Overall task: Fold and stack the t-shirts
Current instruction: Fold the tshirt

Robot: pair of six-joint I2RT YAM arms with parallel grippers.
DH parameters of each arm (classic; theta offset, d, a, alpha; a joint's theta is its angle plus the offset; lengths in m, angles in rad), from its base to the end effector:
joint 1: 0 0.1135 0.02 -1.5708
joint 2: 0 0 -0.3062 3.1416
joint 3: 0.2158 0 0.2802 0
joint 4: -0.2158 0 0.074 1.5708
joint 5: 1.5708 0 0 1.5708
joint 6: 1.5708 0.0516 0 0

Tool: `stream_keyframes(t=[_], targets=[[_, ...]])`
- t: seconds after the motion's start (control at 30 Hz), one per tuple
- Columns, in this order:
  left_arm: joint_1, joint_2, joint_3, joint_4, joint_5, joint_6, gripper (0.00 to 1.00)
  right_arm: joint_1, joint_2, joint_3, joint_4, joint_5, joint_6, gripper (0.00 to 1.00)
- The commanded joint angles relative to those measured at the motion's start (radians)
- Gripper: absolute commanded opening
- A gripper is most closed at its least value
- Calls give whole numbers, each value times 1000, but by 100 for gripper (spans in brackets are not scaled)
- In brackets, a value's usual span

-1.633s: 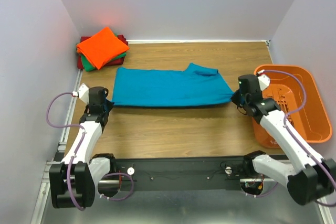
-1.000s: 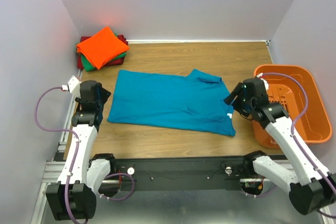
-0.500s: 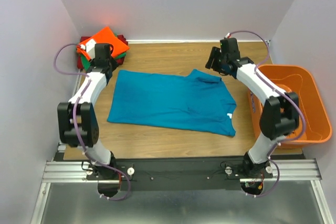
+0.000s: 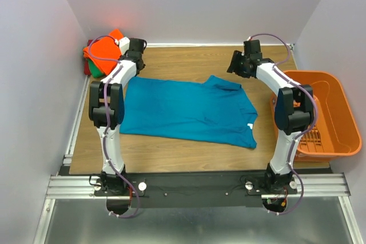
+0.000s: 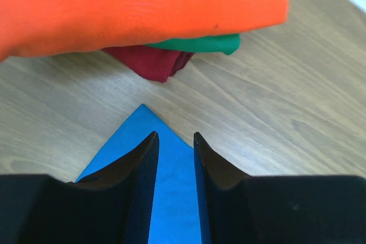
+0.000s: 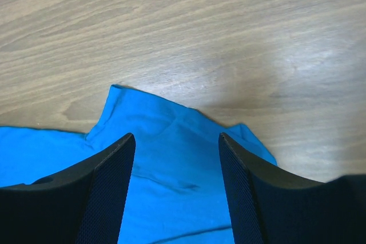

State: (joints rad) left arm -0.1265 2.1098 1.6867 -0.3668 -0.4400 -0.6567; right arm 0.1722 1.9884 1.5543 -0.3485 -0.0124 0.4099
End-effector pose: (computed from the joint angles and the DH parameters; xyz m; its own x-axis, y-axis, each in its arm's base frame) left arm 0.5348 -0.0459 0.2329 -0.4462 -0.5001 -0.7422 -0.5753 0.7955 -0.1901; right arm 0.4992 0.0875 0.2441 -0.7089 0.2812 -0.6469 0.1118 0.9503 0.2906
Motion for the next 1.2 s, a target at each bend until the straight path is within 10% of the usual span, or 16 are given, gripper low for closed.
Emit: stream_keyframes(t=[0.0,0.43,0.7,1.17], targets=[[-2,68,65,-89,-88,-15,38,-14,50,43,22,-43,-22,67],[4,219,183,-182,-124,-27,38,-22,145,73,31,-73,-37,67],[14,205,156,-161,-95,-29,0,-34,181,79,31,-57,-45,69],[18,98,27,-40,-52,-3,0,3,254,87,32,-179,-22,68]])
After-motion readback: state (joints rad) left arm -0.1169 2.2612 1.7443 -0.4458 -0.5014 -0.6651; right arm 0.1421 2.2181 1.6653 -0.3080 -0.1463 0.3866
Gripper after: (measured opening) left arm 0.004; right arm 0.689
